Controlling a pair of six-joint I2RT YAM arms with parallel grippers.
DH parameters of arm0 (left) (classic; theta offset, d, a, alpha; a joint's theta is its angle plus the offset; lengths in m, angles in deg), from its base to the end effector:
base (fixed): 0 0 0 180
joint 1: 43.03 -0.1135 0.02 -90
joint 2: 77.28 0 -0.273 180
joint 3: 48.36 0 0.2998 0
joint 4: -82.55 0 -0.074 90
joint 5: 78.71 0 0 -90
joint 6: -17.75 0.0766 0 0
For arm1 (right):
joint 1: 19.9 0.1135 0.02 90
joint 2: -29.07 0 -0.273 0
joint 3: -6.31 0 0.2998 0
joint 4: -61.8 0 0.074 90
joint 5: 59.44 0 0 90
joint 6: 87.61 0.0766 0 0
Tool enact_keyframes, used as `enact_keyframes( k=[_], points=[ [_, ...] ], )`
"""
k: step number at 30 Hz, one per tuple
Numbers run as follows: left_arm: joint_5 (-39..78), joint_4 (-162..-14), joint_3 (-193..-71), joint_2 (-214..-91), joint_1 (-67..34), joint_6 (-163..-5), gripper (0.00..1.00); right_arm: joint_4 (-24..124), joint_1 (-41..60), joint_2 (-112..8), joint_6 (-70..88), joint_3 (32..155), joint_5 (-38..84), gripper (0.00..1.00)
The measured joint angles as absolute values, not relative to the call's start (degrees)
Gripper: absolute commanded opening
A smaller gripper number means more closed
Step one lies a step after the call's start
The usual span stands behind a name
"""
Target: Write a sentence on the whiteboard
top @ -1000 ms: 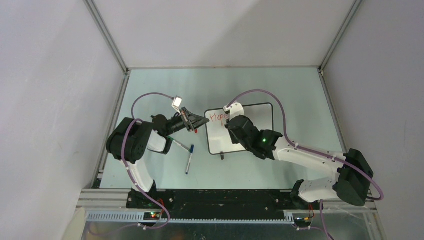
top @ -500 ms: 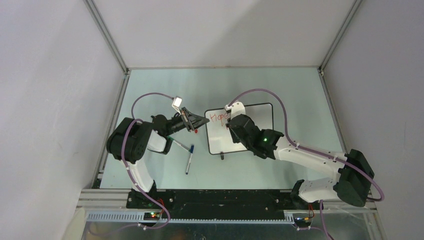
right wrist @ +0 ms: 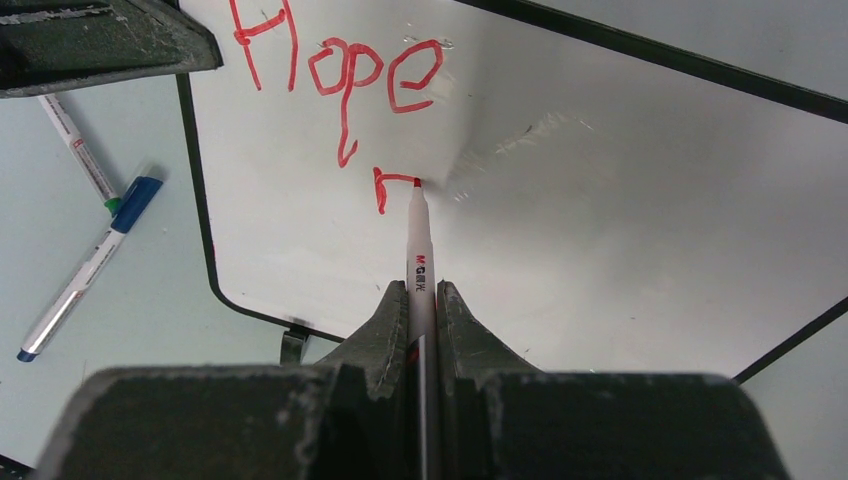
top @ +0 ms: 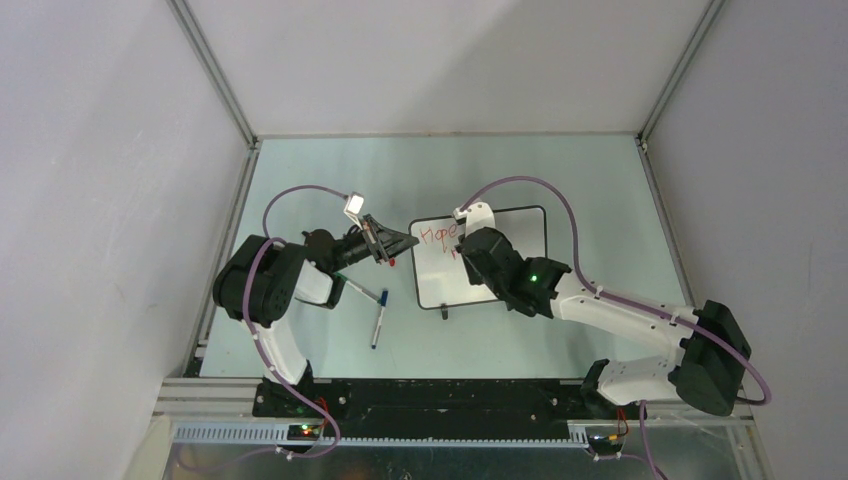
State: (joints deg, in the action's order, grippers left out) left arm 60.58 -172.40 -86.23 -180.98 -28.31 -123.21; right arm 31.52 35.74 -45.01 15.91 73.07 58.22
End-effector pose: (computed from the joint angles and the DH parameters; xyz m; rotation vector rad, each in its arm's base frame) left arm 0.3042 -0.1400 0.1249 0.2945 1.6409 -1.4999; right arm 0.2296 0.2729 0.2513 -0.5248 2.0810 0.1632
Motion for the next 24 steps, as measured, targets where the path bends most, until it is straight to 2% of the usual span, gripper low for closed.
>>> enact_keyframes(
  k=[24],
  points=[
    [60.67, -172.45, -86.23, -180.98, -28.31, -123.21, 0.0, 29.09, 36.76, -44.05, 17.9, 71.57, 58.57, 0.0]
  ],
)
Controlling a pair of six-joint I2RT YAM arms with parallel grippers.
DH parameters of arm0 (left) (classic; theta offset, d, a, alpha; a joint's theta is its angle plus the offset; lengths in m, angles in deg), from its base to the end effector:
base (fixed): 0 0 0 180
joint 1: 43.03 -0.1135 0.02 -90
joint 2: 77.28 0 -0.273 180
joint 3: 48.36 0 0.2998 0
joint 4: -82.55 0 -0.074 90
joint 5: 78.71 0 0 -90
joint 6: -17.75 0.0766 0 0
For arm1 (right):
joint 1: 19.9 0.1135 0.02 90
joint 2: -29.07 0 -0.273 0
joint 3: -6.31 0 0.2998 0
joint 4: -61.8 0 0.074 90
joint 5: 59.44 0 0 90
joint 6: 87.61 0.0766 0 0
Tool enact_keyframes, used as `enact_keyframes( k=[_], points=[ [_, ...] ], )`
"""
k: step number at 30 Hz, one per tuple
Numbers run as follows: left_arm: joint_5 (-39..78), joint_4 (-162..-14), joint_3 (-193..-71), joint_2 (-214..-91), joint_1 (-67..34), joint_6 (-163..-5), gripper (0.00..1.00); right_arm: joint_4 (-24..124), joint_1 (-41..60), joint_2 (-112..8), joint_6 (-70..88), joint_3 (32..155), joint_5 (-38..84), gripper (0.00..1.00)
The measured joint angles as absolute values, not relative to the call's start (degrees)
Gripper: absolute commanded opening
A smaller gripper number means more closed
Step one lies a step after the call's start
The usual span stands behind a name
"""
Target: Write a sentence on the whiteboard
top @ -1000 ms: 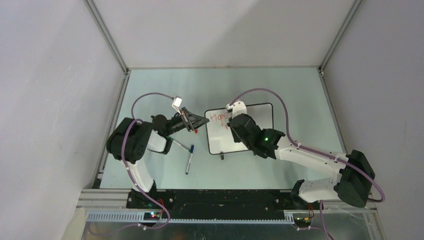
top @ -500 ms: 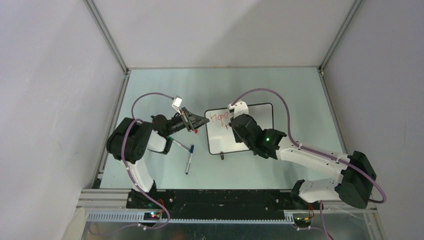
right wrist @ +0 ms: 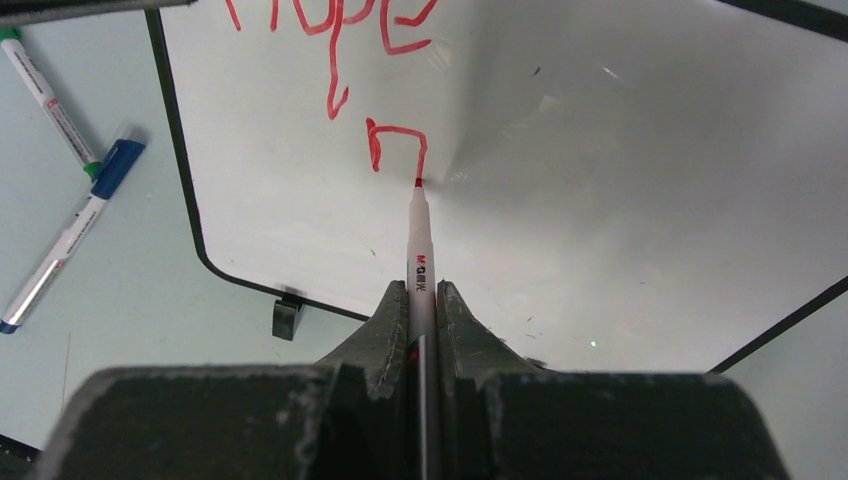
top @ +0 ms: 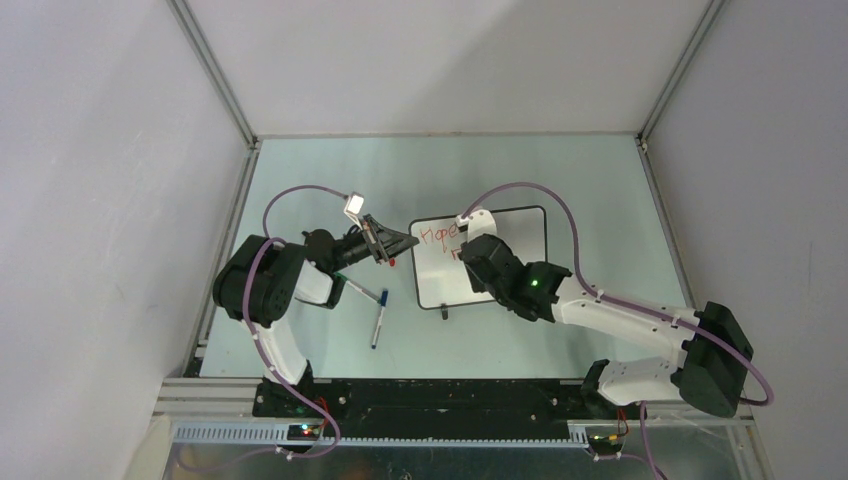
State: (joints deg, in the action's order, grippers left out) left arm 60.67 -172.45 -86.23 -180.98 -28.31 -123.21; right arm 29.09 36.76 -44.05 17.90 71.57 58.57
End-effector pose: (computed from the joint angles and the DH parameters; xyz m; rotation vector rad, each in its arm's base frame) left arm 0.3041 -0.1400 0.1250 0.2965 1.6404 -1.5007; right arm 0.2198 0.2687 0.2416 -0.5299 2.1212 0.1510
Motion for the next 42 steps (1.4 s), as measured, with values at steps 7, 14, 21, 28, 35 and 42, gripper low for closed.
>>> enact_keyframes(
  k=[7, 14, 21, 28, 35, 42],
  points=[
    [60.69, -172.45, -86.23, -180.98, -28.31, -123.21, 0.0, 27.8, 37.33, -43.99, 18.27, 71.2, 58.54, 0.0],
    [60.74, -172.45, -86.23, -180.98, -28.31, -123.21, 0.0, 27.93, 37.35, -41.49, 18.09, 71.15, 57.8, 0.0],
    [60.74, -172.47, -86.23, -180.98, -28.31, -123.21, 0.0, 28.26, 36.89, -39.37, 17.29, 71.15, 57.04, 0.0],
    [60.76, -172.45, -86.23, -180.98, -28.31, -123.21, 0.0, 28.28, 35.91, -39.37, 16.67, 71.15, 57.06, 0.0],
    [60.76, -172.47, -86.23, -180.98, -28.31, -123.21, 0.0, 28.35, 35.74, -39.55, 16.67, 71.15, 57.56, 0.0],
    [60.76, -172.45, -86.23, -180.98, -28.31, -123.21, 0.0, 28.5, 35.74, -40.16, 16.67, 71.15, 58.0, 0.0]
  ],
)
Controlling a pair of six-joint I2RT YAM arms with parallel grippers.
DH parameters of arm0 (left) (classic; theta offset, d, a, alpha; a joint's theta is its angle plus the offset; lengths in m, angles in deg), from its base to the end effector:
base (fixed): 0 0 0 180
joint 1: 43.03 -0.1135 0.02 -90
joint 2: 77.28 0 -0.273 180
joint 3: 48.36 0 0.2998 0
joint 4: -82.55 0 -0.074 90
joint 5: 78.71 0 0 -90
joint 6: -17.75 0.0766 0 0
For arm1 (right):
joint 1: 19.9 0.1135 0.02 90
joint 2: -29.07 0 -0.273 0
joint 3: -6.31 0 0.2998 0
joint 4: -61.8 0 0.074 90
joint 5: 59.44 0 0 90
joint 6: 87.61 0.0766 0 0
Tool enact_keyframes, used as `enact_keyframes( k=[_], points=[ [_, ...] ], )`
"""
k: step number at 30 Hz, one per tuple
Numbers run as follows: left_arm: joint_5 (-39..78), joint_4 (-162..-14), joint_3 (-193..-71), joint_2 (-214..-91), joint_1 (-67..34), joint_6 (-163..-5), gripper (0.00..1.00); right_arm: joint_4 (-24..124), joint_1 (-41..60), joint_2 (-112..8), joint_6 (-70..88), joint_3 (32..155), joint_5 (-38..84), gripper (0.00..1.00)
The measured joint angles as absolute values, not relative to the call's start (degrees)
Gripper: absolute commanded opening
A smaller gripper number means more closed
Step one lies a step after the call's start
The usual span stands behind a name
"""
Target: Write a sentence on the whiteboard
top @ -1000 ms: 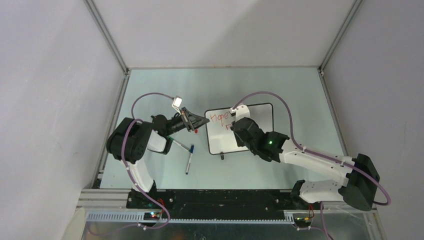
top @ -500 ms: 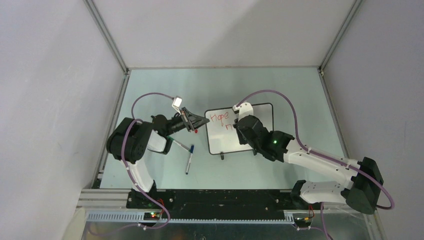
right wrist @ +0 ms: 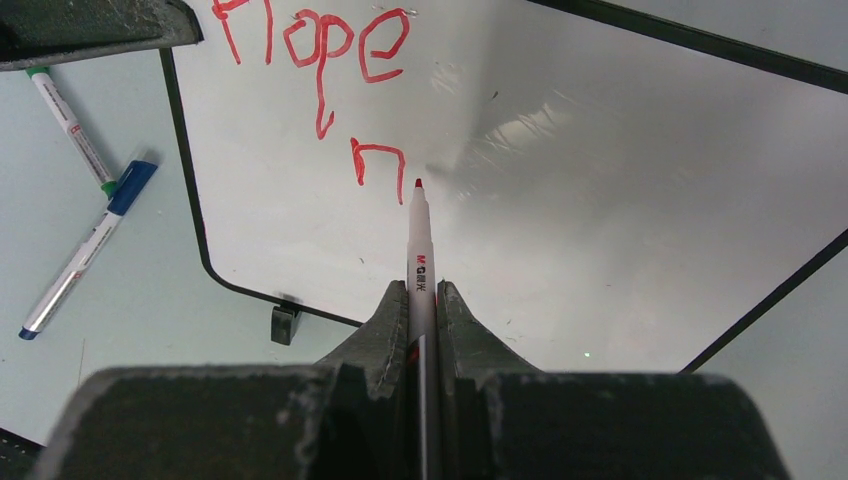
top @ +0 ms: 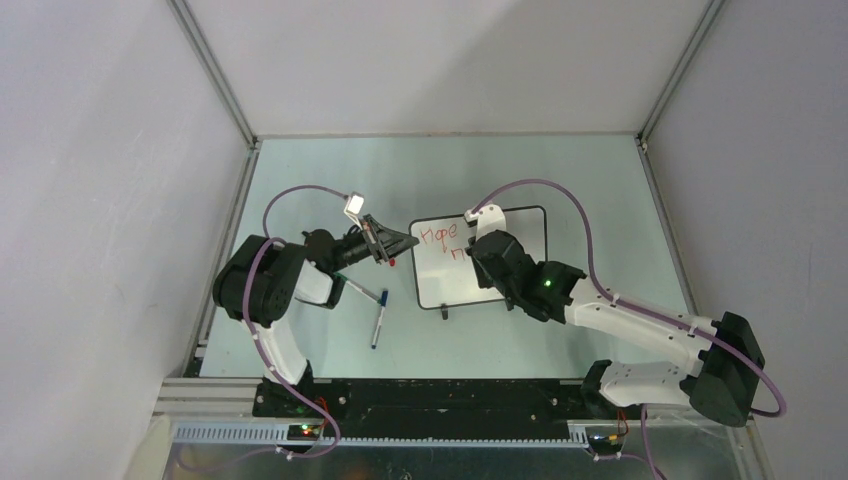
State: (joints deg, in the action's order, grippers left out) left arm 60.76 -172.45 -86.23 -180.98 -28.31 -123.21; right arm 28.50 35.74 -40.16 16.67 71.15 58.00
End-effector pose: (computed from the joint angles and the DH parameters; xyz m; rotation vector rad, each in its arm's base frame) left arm 0.3040 -0.1401 0.1249 0.2980 1.6406 -1.5017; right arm 0.2179 0.2562 0.2590 -0.5143 2.0869 0.1735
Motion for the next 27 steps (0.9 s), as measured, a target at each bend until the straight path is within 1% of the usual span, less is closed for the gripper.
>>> enact_keyframes(
  k=[27],
  points=[
    [60.76, -172.45, -86.23, -180.98, -28.31, -123.21, 0.0, 29.29, 35.39, -41.25, 16.67, 71.15, 58.15, 0.0]
  ],
)
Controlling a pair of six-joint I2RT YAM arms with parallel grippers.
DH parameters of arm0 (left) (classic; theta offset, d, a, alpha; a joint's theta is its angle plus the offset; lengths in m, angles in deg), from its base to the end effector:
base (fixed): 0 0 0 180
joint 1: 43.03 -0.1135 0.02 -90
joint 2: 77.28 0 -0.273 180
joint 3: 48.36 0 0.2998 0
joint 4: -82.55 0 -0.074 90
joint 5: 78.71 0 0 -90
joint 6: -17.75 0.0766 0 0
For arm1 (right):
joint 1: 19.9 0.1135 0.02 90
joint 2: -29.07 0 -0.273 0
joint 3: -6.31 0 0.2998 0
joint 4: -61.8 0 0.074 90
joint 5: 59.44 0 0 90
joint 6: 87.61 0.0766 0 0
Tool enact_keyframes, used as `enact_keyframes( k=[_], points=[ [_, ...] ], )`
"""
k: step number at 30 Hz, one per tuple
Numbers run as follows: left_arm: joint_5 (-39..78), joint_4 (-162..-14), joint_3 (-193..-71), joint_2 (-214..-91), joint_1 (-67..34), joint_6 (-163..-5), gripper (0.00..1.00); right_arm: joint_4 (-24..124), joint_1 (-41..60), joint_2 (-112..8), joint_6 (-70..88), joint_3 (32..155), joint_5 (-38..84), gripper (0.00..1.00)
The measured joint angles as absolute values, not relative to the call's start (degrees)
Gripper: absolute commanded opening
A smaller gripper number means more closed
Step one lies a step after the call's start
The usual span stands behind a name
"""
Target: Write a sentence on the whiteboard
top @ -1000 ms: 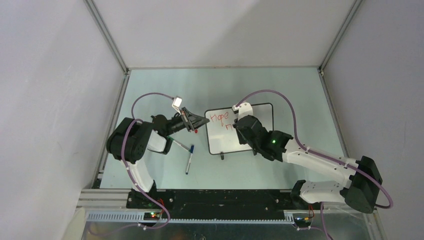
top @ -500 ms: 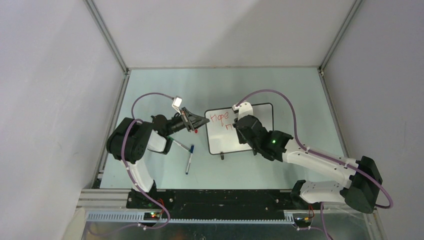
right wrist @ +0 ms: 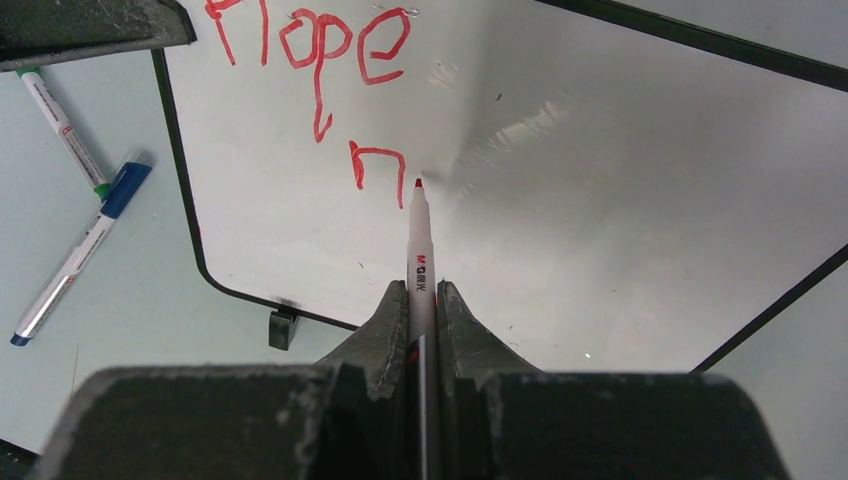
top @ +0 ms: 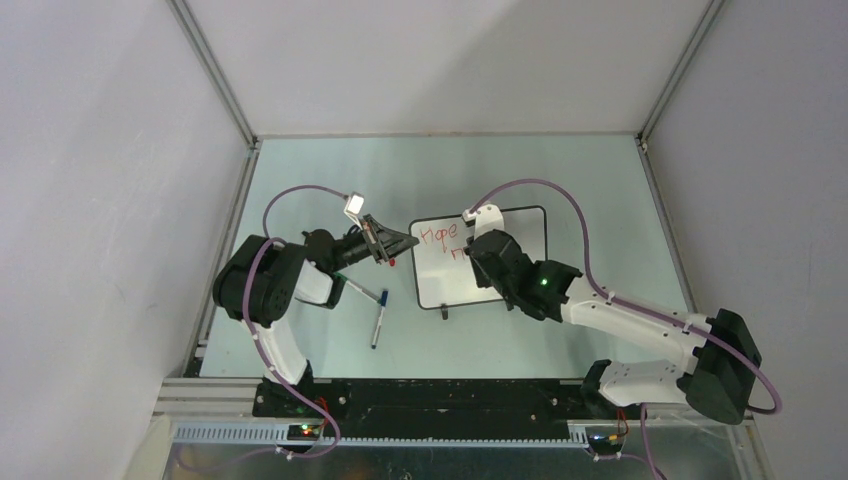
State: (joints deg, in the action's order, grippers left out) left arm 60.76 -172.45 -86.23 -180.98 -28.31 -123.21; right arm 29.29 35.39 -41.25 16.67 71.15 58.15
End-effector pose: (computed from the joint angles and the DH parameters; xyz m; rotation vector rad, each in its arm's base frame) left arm 0.3040 -0.1401 0.1249 0.2980 1.6406 -1.5017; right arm 0.2218 0.2579 0.2546 -0.5088 2.0913 0.1638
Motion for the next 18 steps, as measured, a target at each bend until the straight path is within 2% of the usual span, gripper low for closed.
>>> enact_keyframes(
  k=[18],
  points=[
    [60.69, -172.43, -86.23, -180.98, -28.31, -123.21, 0.0, 30.01, 34.31, -42.5, 16.72, 71.15, 58.02, 0.0]
  ],
)
